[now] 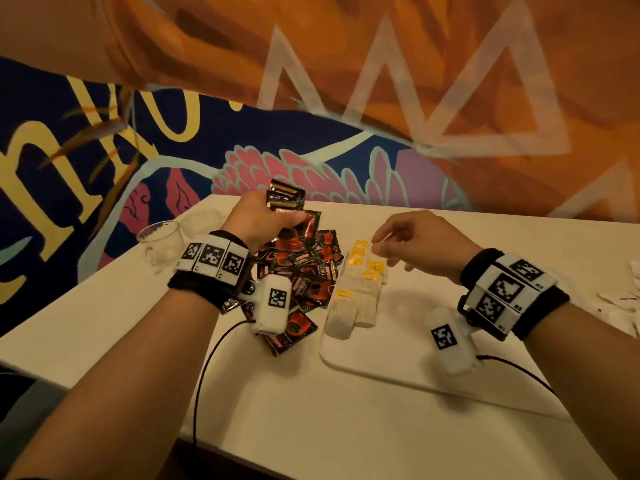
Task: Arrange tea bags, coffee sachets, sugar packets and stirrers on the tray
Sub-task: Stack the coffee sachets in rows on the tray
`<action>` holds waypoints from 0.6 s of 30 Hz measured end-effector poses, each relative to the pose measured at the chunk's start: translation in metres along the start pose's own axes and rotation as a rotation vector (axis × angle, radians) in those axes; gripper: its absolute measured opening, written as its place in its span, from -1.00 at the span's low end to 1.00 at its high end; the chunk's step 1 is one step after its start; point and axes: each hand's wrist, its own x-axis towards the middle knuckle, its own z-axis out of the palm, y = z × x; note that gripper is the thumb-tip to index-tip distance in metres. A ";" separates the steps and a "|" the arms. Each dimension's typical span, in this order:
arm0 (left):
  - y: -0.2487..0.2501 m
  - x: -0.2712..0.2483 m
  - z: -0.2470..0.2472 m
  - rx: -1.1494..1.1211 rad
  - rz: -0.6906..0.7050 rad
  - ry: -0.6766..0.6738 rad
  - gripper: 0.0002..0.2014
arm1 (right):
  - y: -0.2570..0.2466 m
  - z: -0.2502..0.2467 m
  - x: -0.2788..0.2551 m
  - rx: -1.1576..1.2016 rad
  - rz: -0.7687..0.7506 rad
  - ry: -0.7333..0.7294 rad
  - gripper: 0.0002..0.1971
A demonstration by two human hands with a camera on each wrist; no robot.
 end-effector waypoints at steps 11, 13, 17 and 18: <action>0.032 -0.007 0.104 -0.835 -0.173 -0.538 -0.72 | 0.016 0.002 0.001 0.380 -0.036 0.372 -0.82; 0.032 -0.004 0.109 -0.878 -0.199 -0.599 -0.69 | 0.023 -0.003 0.001 0.431 -0.029 0.394 -0.86; 0.028 0.005 0.119 -0.896 -0.148 -0.655 -0.56 | 0.034 -0.009 0.001 0.491 0.022 0.448 -0.81; 0.028 0.006 0.123 -0.888 -0.124 -0.630 -0.57 | 0.035 -0.009 0.001 0.491 0.031 0.477 -0.78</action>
